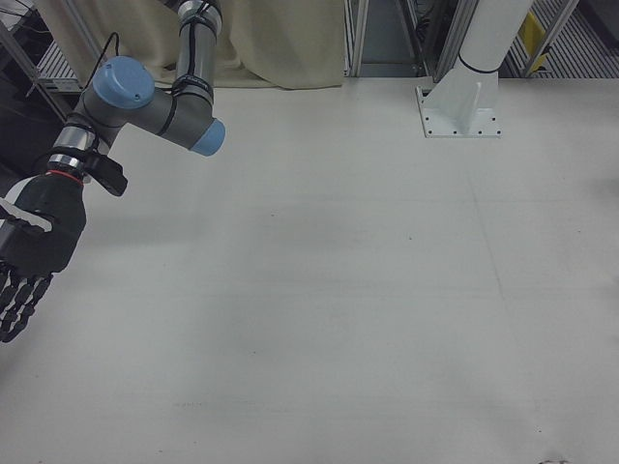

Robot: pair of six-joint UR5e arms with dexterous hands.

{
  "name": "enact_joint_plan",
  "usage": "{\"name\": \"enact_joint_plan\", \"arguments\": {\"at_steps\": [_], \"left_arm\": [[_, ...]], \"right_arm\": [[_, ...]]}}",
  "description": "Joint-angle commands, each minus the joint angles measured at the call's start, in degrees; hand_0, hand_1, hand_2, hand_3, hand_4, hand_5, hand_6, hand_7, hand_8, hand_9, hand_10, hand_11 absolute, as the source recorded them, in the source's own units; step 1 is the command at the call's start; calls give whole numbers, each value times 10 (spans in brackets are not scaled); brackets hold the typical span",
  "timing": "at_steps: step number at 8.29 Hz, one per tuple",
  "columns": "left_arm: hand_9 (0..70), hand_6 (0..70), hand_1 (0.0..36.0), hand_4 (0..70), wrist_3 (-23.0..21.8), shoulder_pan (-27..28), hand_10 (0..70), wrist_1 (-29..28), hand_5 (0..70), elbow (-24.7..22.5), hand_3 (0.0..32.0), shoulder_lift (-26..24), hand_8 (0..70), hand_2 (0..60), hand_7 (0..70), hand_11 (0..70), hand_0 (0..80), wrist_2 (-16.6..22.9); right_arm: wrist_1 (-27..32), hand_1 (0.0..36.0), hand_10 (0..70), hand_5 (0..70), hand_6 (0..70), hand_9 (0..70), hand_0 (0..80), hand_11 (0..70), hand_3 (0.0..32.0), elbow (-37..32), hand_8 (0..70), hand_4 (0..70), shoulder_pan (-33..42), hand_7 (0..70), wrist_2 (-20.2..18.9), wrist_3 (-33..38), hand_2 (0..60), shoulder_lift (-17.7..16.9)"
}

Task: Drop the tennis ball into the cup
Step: 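Position the left hand with the ball above the mug opening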

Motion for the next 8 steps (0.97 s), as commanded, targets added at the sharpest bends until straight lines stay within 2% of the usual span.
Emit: {"name": "enact_joint_plan", "arguments": {"at_steps": [1,2,3,4,5,6,7,8], "left_arm": [[700,556,360,253,5,0,141,59,231,-36,0,-3,523,600,700,245,800,1],[700,656,360,263,5,0,141,61,263,-36,0,-3,529,600,700,246,779,1],[674,700,360,251,6,0,133,65,264,-36,0,-2,504,600,700,235,643,1],[622,649,360,246,6,0,120,65,243,-37,0,-1,445,600,700,216,641,1],[328,700,360,236,5,0,73,65,211,-36,0,-3,228,600,700,147,578,1],[207,585,360,234,6,2,49,65,186,-36,0,-5,114,600,700,111,563,1],[188,659,360,220,6,2,36,64,181,-36,0,-5,121,600,700,90,558,1],[210,504,360,237,5,2,48,64,162,-36,0,-5,101,600,700,108,676,1]], "right_arm": [[0,0,0,0,0,0,0,0,0,0,0,0,-1,0,0,0,0,0],[0,0,0,0,0,0,0,0,0,0,0,0,0,0,0,0,0,0],[0,0,0,0,0,0,0,0,0,0,0,0,0,0,0,0,0,0],[0,0,0,0,0,0,0,0,0,0,0,0,0,0,0,0,0,0],[0,0,0,0,0,0,0,0,0,0,0,0,-1,0,0,0,0,0],[0,0,0,0,0,0,0,0,0,0,0,0,-1,0,0,0,0,0],[0,0,0,0,0,0,0,0,0,0,0,0,-1,0,0,0,0,0],[0,0,0,0,0,0,0,0,0,0,0,0,-1,0,0,0,0,0]]}}
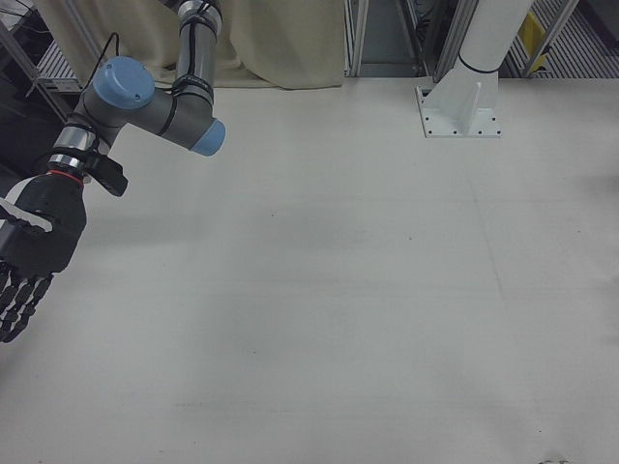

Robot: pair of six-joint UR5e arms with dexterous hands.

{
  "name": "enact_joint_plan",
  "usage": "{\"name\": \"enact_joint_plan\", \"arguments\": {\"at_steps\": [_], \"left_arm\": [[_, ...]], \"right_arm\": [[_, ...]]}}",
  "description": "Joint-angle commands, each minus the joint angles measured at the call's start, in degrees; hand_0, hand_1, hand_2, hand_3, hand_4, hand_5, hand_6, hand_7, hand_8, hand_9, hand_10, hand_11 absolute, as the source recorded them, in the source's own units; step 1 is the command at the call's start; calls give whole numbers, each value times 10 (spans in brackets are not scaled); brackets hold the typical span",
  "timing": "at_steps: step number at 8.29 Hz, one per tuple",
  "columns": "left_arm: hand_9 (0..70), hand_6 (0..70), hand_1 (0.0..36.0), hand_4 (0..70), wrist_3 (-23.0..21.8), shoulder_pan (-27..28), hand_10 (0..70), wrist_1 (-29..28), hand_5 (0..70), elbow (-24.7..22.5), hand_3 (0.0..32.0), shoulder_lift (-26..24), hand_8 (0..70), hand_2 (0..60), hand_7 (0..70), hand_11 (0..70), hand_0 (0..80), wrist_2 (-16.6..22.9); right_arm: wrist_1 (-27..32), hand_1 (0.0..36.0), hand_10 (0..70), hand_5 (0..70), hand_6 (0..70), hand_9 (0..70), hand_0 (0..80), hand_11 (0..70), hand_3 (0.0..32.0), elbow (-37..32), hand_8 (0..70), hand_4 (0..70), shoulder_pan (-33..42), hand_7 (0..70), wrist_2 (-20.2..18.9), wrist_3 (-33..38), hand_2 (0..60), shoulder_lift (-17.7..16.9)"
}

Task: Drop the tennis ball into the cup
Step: 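Open the left hand fingers to release the ball into the mug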

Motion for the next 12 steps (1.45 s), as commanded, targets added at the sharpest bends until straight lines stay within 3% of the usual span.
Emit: {"name": "enact_joint_plan", "arguments": {"at_steps": [1,2,3,4,5,7,8,9,10,11,12], "left_arm": [[258,608,360,259,-1,0,63,0,183,0,0,-1,155,600,700,127,687,0],[223,409,360,228,0,1,51,-2,126,0,0,-2,104,600,700,102,522,0],[103,158,360,157,0,3,29,-5,75,3,0,-2,22,600,572,68,508,0],[45,22,299,94,3,4,10,-10,33,11,0,-2,1,499,296,36,490,-1],[19,25,234,35,7,4,0,-21,25,22,0,-2,0,439,168,11,455,-1],[7,5,235,0,8,5,0,-21,10,25,0,-1,0,480,105,0,420,-1],[0,2,202,0,9,5,0,-21,7,26,2,0,0,468,60,0,351,-1],[0,0,152,0,15,5,0,-21,0,26,30,-1,0,452,50,0,113,-1],[0,0,73,0,23,6,0,-21,0,25,46,-1,0,446,34,0,0,-1],[0,0,32,0,25,7,0,-21,0,25,52,-2,0,440,24,0,0,0],[0,0,76,0,25,6,0,-21,0,24,56,-2,0,493,37,0,0,0]], "right_arm": [[0,0,0,0,0,0,0,0,0,0,0,0,0,0,0,0,0,0],[0,0,0,0,0,0,0,0,0,0,0,0,0,0,0,0,0,0],[0,0,0,0,0,0,0,0,0,-1,0,0,0,0,0,0,0,0],[0,0,0,0,0,0,0,0,0,-1,0,0,0,0,0,0,0,0],[0,0,0,0,0,0,0,0,0,-1,0,0,0,0,0,0,0,0],[0,0,0,0,0,0,0,0,0,0,0,0,0,0,0,0,0,0],[0,0,0,0,0,0,0,0,0,0,0,0,1,0,0,0,0,0],[0,0,0,0,0,0,0,0,0,0,0,0,1,0,0,0,0,0],[0,0,0,0,0,0,0,0,0,0,0,0,0,0,0,0,0,0],[0,0,0,0,0,0,0,0,0,0,0,0,0,0,0,0,0,0],[0,0,0,0,0,0,0,0,0,0,0,0,1,0,0,0,0,0]]}}
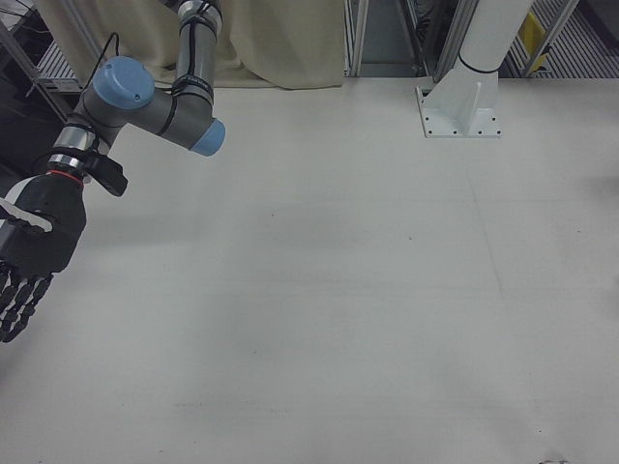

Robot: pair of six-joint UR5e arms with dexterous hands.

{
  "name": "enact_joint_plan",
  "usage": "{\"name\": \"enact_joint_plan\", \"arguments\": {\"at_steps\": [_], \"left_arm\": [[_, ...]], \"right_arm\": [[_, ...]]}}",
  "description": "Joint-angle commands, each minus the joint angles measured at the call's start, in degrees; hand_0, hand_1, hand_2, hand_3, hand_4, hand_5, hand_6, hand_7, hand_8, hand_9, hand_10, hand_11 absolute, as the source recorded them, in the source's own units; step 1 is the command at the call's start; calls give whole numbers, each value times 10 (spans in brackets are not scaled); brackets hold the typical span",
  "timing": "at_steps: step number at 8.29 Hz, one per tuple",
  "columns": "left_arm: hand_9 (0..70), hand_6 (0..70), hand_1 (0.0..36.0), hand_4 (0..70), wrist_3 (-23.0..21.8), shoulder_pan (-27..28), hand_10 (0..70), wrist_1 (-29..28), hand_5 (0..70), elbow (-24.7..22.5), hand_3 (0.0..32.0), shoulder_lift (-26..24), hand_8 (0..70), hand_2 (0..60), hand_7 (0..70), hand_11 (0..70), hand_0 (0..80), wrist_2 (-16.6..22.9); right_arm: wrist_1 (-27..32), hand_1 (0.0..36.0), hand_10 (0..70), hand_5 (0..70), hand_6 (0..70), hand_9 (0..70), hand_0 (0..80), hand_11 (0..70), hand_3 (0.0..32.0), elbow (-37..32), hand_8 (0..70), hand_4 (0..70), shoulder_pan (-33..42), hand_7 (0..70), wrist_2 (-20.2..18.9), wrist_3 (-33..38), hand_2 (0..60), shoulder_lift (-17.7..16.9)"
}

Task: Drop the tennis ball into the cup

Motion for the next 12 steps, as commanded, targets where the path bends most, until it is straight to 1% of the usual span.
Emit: {"name": "enact_joint_plan", "arguments": {"at_steps": [1,2,3,4,5,6,7,8,9,10,11,12], "left_arm": [[0,0,77,0,4,0,0,0,0,-1,54,-1,0,506,34,0,0,1],[0,0,85,0,4,0,0,0,0,-2,56,-1,0,508,38,0,0,1],[0,0,89,0,1,-2,0,0,0,-7,56,0,0,526,41,0,0,1],[0,0,89,0,-4,-20,0,7,0,-25,54,1,0,517,51,0,0,2],[0,0,99,0,-2,-67,0,41,0,-60,42,0,0,415,61,0,0,4],[0,1,169,0,0,-112,0,75,7,-81,36,-8,0,312,58,0,340,4],[1,4,337,0,2,-171,0,97,60,-83,26,-46,0,124,73,25,646,8],[0,0,360,0,2,-195,9,122,90,-91,36,-58,0,137,73,59,800,8],[0,0,360,0,10,-198,11,135,100,-119,54,-58,0,139,54,66,800,9],[0,2,360,0,12,-201,9,141,103,-121,54,-58,0,179,52,63,800,9],[0,0,360,0,13,-207,9,141,96,-116,38,-55,0,194,62,61,800,9],[4,0,360,0,13,-219,10,139,92,-106,0,-52,0,167,93,61,800,9]], "right_arm": [[0,0,0,0,0,0,0,0,0,0,0,0,1,0,0,0,0,0],[0,0,0,0,0,0,0,0,0,0,0,0,1,0,0,0,0,0],[0,0,0,0,0,0,0,0,0,0,0,0,1,0,0,0,0,0],[0,0,0,0,0,0,0,0,0,0,0,0,1,0,0,0,0,0],[0,0,0,0,0,0,0,0,0,0,0,0,1,0,0,0,0,0],[0,0,0,0,0,0,0,0,0,1,0,0,1,0,0,0,0,0],[0,0,0,0,0,0,0,0,0,1,0,0,1,0,0,0,0,0],[0,0,0,0,0,0,0,0,0,1,0,0,1,0,0,0,0,0],[0,0,0,0,0,0,0,0,0,1,0,0,1,0,0,0,0,0],[0,0,0,0,0,0,0,0,0,0,0,0,0,0,0,0,0,0],[0,0,0,0,0,0,0,0,0,0,0,0,0,0,0,0,0,0],[0,0,0,0,0,0,0,0,0,0,0,0,0,0,0,0,0,0]]}}
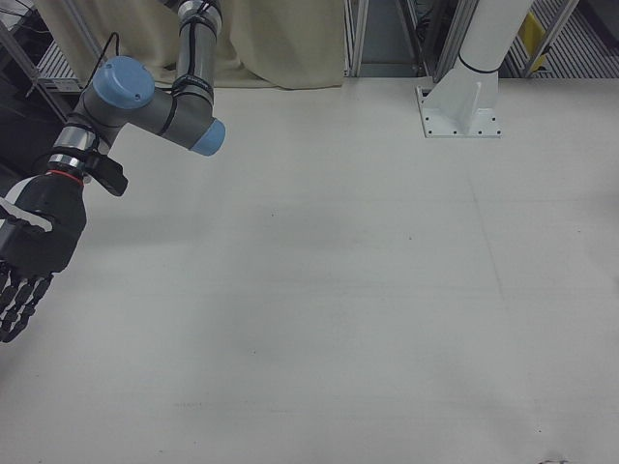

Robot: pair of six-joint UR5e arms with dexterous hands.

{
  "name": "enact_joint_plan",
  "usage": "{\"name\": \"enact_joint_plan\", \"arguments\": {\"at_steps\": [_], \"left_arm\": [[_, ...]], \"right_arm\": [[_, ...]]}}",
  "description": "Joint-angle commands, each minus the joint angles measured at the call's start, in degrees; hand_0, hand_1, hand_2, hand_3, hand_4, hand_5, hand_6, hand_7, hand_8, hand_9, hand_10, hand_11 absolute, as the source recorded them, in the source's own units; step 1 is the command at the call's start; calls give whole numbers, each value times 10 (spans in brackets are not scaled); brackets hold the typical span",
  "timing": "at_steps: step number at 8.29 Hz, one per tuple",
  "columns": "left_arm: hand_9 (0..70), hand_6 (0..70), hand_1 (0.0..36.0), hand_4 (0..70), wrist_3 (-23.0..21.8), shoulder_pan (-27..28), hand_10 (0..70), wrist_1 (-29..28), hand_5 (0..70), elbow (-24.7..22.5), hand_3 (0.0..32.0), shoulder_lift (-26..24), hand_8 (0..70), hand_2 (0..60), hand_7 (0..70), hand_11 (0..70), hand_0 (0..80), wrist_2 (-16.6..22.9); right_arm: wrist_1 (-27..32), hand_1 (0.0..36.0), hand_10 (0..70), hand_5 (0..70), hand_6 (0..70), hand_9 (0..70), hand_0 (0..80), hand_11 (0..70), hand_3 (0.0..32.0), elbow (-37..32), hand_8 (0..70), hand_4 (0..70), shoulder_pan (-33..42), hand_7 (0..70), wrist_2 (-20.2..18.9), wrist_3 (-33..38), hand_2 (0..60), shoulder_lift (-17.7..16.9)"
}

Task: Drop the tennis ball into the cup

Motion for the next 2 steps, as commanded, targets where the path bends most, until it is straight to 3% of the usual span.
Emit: {"name": "enact_joint_plan", "arguments": {"at_steps": [1,2], "left_arm": [[3,7,360,0,2,-19,7,-4,97,33,0,3,0,167,83,57,800,0],[3,3,360,0,2,-35,5,-21,90,62,0,5,0,169,88,52,800,1]], "right_arm": [[0,0,0,0,0,0,0,0,0,0,0,0,0,0,0,0,0,0],[0,0,0,0,0,0,0,0,0,0,0,0,0,0,0,0,0,0]]}}
